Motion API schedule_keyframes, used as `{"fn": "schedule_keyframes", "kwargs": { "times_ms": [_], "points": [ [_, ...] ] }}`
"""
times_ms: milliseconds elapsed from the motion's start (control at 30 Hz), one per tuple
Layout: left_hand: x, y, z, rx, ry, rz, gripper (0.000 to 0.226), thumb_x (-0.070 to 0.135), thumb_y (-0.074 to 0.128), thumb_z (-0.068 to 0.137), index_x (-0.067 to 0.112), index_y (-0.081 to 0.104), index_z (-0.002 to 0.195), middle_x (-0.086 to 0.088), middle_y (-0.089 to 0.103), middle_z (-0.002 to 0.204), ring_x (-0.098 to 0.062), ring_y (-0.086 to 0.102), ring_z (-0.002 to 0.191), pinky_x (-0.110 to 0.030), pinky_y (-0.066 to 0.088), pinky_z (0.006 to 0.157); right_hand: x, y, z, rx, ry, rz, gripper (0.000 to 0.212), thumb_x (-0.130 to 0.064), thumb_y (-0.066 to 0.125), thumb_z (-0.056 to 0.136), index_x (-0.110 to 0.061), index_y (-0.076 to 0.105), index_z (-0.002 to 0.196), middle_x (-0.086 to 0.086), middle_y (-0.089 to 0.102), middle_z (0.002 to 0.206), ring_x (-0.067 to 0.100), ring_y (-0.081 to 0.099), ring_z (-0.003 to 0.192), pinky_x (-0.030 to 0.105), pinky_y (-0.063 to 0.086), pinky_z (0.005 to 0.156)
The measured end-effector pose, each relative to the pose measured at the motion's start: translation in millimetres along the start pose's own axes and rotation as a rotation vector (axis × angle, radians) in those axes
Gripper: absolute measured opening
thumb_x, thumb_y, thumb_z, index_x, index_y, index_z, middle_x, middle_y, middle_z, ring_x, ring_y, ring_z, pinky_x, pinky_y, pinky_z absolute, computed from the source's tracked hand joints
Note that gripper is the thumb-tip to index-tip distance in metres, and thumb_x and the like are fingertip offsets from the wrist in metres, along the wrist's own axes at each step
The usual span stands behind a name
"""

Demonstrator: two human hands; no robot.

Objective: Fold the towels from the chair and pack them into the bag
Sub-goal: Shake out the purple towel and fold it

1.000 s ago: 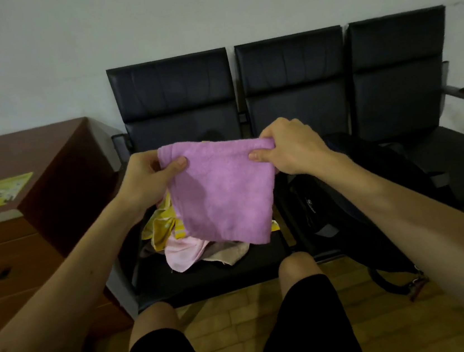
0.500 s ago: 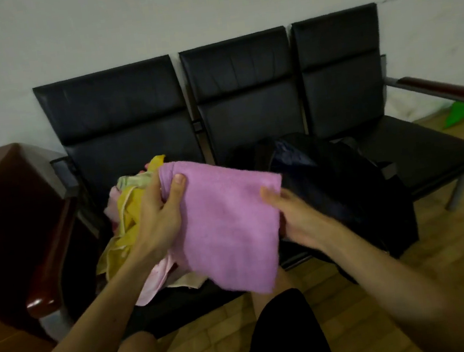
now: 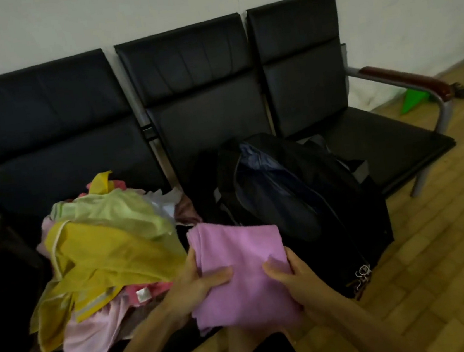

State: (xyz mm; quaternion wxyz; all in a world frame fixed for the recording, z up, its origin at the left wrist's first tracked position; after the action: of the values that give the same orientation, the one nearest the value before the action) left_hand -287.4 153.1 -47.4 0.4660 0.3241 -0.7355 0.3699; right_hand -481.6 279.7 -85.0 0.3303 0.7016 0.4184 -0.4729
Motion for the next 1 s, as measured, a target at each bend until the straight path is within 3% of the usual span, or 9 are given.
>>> {"fn": "schedule_keyframes", "kwargs": {
  "times_ms": [33,100,133,200,300,400,567,833,1000],
  "points": [
    [0,9,11,-0.037,-0.002,0.000,0.060,0.016,0.085,0.077,0.026,0.050,0.125,0.012,0.061,0.115,0.012,0.062,0.098,-0.029,0.050,0.098,-7,8,17,-0.054,-0.005,-0.091,0.021,-0.021,0.066,0.094,-0.026,0.061,0.113,0.008,0.067,0.123,0.021,0.064,0.113,0.031,0.054,0.094],
    [-1,24,37,-0.053,-0.002,0.000,0.097,0.049,0.092,0.058,0.021,0.045,0.138,0.011,0.060,0.118,-0.003,0.061,0.113,-0.022,0.048,0.092,-18,3,42,0.329,0.211,-0.351,0.021,-0.012,0.063,0.094,-0.011,0.065,0.115,0.011,0.068,0.115,0.024,0.065,0.109,0.038,0.054,0.096],
    [-3,28,54,-0.052,0.014,-0.015,0.114,0.061,0.091,0.047,0.021,0.042,0.142,0.012,0.060,0.118,-0.010,0.059,0.118,-0.017,0.047,0.086,-14,0,49,0.161,0.170,-0.321,0.028,-0.009,0.064,0.093,-0.008,0.061,0.121,0.008,0.067,0.113,0.020,0.066,0.107,0.036,0.055,0.093],
    [-1,33,79,-0.044,0.058,-0.021,0.103,0.052,0.092,0.056,0.029,0.040,0.142,0.015,0.059,0.121,0.001,0.060,0.111,-0.011,0.047,0.079,-25,-18,64,-0.020,-0.018,-0.253,0.042,-0.013,0.068,0.092,-0.020,0.053,0.131,-0.006,0.065,0.115,0.006,0.066,0.101,0.026,0.055,0.088],
    [9,31,113,0.018,0.129,-0.056,0.082,0.030,0.088,0.070,0.030,0.035,0.134,0.007,0.060,0.121,0.008,0.063,0.097,-0.011,0.052,0.074,-55,-40,97,0.053,-0.128,-0.196,0.047,-0.028,0.070,0.088,-0.033,0.051,0.131,-0.010,0.066,0.118,0.005,0.067,0.103,0.030,0.058,0.085],
    [27,36,138,-0.046,0.224,-0.056,0.091,0.035,0.082,0.076,0.042,0.026,0.147,0.009,0.057,0.129,-0.001,0.061,0.114,-0.016,0.053,0.090,-74,-34,128,0.047,-0.119,-0.232,0.044,-0.031,0.066,0.090,-0.037,0.050,0.130,-0.013,0.063,0.116,-0.003,0.066,0.096,0.017,0.056,0.071],
    [59,58,173,-0.128,0.356,0.129,0.041,0.030,0.070,0.092,0.043,0.056,0.128,0.008,0.060,0.131,-0.009,0.058,0.122,-0.018,0.047,0.099,-97,-62,157,0.143,-0.156,-0.238,0.038,-0.028,0.064,0.092,-0.031,0.053,0.128,-0.010,0.065,0.116,-0.001,0.067,0.094,0.017,0.056,0.070],
    [53,109,240,-0.143,0.339,0.376,0.076,0.027,0.078,0.084,0.018,0.041,0.149,-0.006,0.043,0.146,-0.019,0.046,0.131,-0.003,0.029,0.085,-62,-96,244,0.219,-0.269,-0.507,0.036,-0.026,0.064,0.093,-0.011,0.057,0.125,0.004,0.063,0.112,0.021,0.064,0.104,0.024,0.050,0.084],
    [41,110,301,-0.072,0.213,0.338,0.098,0.038,0.078,0.067,0.017,0.035,0.152,-0.007,0.044,0.144,-0.023,0.052,0.125,-0.022,0.045,0.092,-57,-81,335,0.135,-0.229,-0.657,0.041,-0.027,0.050,0.100,-0.025,0.047,0.141,-0.002,0.057,0.120,0.022,0.056,0.110,0.035,0.044,0.095]
  ]
}}
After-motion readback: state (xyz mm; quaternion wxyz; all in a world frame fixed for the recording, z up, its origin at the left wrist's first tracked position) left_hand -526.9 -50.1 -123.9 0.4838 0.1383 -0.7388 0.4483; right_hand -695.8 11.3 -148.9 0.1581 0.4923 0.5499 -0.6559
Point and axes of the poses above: each hand's wrist, its own z-axis towards the middle knuckle, its own y-axis out of the palm, x = y × z, the point moved 4 cm from there along z, towards the middle knuckle
